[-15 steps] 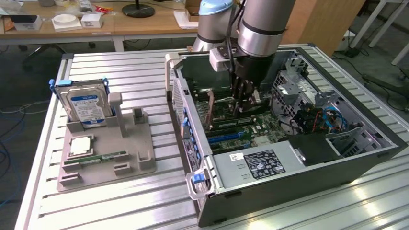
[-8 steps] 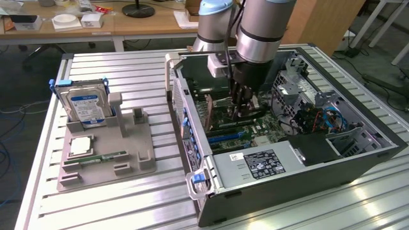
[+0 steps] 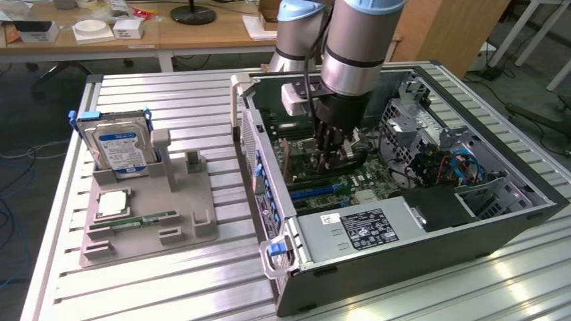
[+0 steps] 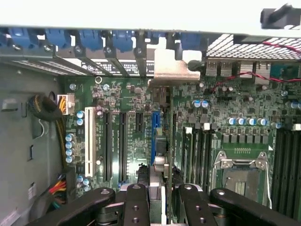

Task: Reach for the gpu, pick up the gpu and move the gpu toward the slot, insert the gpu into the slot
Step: 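Insert the gpu into the slot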

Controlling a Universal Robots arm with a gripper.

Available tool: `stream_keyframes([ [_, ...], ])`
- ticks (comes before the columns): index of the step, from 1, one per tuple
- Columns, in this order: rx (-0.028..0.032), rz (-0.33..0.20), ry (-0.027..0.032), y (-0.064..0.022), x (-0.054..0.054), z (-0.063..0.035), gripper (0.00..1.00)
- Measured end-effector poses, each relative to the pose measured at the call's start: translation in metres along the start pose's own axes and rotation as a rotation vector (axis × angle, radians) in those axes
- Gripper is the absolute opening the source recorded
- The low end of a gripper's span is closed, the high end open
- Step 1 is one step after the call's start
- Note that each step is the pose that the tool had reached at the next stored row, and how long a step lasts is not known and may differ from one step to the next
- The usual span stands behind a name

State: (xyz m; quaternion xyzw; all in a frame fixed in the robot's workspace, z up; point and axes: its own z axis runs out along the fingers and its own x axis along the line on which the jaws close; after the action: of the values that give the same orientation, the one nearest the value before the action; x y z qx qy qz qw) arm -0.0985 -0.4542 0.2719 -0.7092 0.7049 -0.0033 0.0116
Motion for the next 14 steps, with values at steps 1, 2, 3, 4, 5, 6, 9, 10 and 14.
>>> stream_keyframes([
  [1, 0.0000, 0.000, 0.0000, 0.0002, 0.000, 0.0018, 0.29],
  [2, 0.0000, 0.000, 0.0000, 0.0003, 0.001, 0.0036, 0.29],
  [3, 0.0000, 0.000, 0.0000, 0.0003, 0.001, 0.0053, 0.29],
  [4, 0.0000, 0.000, 0.0000, 0.0005, 0.001, 0.0073, 0.29],
  [5, 0.0000, 0.000, 0.0000, 0.0006, 0.001, 0.0091, 0.29],
  [6, 0.0000, 0.000, -0.0001, 0.0008, 0.001, 0.0109, 0.29],
  [9, 0.0001, 0.000, 0.0000, 0.0025, 0.001, 0.0153, 0.29],
  [10, 0.0000, 0.000, 0.0000, 0.0035, 0.001, 0.0164, 0.29],
  [14, -0.0001, 0.000, 0.0001, 0.0060, 0.001, 0.0209, 0.29],
])
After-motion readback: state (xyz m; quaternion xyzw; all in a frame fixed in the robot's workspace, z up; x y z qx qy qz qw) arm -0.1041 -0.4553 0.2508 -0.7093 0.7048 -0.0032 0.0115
